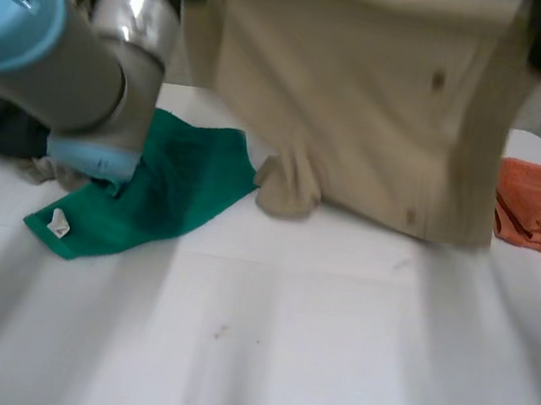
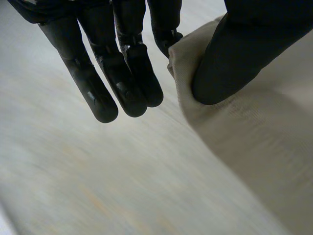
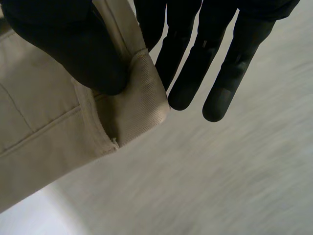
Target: Fold the laundry.
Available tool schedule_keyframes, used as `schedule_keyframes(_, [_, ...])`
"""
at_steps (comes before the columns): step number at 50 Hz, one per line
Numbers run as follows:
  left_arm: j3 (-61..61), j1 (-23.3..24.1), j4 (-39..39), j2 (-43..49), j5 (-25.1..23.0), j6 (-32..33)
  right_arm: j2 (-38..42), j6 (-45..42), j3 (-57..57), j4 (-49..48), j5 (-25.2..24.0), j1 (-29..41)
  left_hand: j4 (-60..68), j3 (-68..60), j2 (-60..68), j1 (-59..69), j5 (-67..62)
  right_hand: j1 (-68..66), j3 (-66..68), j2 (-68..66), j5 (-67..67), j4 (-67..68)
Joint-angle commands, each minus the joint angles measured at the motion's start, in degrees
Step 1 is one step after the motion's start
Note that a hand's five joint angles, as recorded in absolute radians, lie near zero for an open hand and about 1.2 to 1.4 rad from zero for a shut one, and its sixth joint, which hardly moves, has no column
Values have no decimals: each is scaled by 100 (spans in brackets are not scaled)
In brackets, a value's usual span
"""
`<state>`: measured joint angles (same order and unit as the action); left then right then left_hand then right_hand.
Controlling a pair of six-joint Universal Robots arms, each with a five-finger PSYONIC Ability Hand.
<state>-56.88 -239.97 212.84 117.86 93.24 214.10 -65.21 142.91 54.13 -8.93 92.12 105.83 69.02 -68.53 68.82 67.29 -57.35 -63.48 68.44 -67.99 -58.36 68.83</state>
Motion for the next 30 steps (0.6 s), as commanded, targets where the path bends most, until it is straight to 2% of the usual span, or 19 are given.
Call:
schedule_keyframes(1, [72, -76, 1402, -316, 89, -571, -80, 668, -236, -1770, -1, 87, 1098, -1147, 1118, 1271, -1265, -1652, 1156, -1201, -1164, 1117])
schedule_keyframes(7, [-288, -190, 962, -290, 89, -615, 87, 659, -236, -1472, -10, 201, 1098, -1147, 1118, 1271, -1265, -1652, 1156, -1201, -1164, 1117])
schedule_keyframes(14, [-1316, -480, 812, -272, 10, -615, 781, 546, -79, -690, -27, 421, 1098, -1147, 1118, 1271, -1265, -1652, 1156, -1201, -1164, 1117])
schedule_keyframes(20, [-2642, -489, 768, -210, -402, -589, 1326, 168, 587, -31, -45, 526, 1098, -1147, 1118, 1271, -1265, -1652, 1156, -1201, -1164, 1117])
schedule_keyframes(23, [-3468, -454, 716, -237, -657, -562, 1353, -8, 984, 181, -54, 509, 1098, -1147, 1118, 1271, -1265, -1652, 1156, -1201, -1164, 1117])
schedule_keyframes(27, [-4436, -393, 391, -596, -719, -483, 1265, -368, 1678, 523, -54, 447, 1098, -1147, 1118, 1271, -1265, -1652, 1156, -1201, -1164, 1117])
schedule_keyframes(29, [-4893, -393, -83, -1201, -711, -291, 1090, -579, 2100, 743, -71, 439, 1098, -1147, 1118, 1271, -1265, -1652, 1156, -1201, -1164, 1117])
schedule_keyframes(30, [-5077, -393, -459, -1552, -702, -159, 759, -762, 2389, 953, -89, 421, 1098, -1147, 1118, 1271, -1265, -1652, 1156, -1201, -1164, 1117])
